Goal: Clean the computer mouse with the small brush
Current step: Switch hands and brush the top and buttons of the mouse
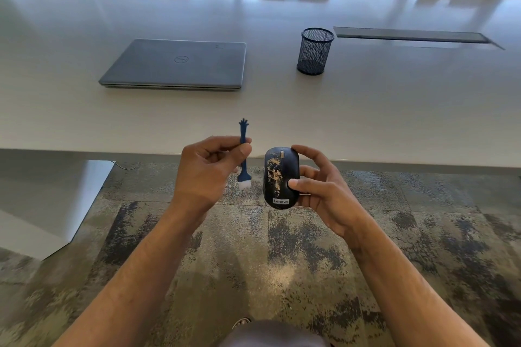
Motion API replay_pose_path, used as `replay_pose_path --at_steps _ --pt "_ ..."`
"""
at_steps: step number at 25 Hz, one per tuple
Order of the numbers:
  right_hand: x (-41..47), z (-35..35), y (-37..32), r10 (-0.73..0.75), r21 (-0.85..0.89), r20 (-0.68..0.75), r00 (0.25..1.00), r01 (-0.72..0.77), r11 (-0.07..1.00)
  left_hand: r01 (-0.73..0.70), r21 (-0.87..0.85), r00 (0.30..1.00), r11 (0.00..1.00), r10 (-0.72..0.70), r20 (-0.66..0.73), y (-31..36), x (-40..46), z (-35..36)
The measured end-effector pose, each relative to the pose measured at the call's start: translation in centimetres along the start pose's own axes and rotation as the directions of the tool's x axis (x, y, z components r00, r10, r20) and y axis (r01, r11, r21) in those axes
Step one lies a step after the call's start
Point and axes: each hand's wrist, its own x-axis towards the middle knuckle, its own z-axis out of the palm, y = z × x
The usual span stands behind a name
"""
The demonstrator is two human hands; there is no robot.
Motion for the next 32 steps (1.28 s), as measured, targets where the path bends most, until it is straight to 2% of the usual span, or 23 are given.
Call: replay_pose_path --at_steps 7,12,15,18,21,24,26,28,32 --pt "0.5 -0.1 0.2 -0.014 0.033 -0.012 1.000 0.015 0.999 -0.151 -0.105 0.988 0.983 0.151 -0.004 -1.5 -2.5 -0.1" --pt "0.8 0.1 0.3 -0.013 0.055 -0.018 1.000 0.014 0.998 -0.313 0.035 0.949 0.949 0.311 0.055 -3.5 -5.0 0.6" --pt "0.9 0.2 0.2 -0.018 0.059 -0.032 0.999 0.020 0.998 -0.383 0.063 0.922 0.922 0.376 0.094 -4.6 -6.0 1.0" --pt "0.9 0.1 0.2 -0.020 0.083 -0.037 0.999 0.023 0.996 -0.442 0.167 0.896 0.881 0.429 0.111 -5.0 -6.2 0.7" --pt "0.9 0.0 0.1 -0.021 0.137 -0.044 0.999 0.027 0.990 -0.420 0.263 0.905 0.869 0.422 0.050 -5.2 -6.1 -0.6" --pt "0.8 -0.2 -0.1 -0.021 0.149 -0.058 0.998 0.029 0.988 -0.294 0.321 0.939 0.900 0.335 -0.079 -5.3 -5.5 -1.9" --pt "0.7 -0.2 -0.1 -0.017 0.148 -0.058 0.998 0.025 0.989 -0.263 0.274 0.944 0.925 0.305 -0.124 -5.0 -5.2 -2.5" --pt "0.6 -0.2 -0.1 -0.016 0.143 -0.057 0.998 0.024 0.989 -0.289 0.201 0.942 0.936 0.315 -0.117 -4.8 -5.4 -2.5" --pt "0.5 0.3 -0.1 -0.017 0.119 -0.034 0.999 0.021 0.993 -0.409 0.076 0.912 0.909 0.404 0.077 -4.5 -6.5 -0.4"
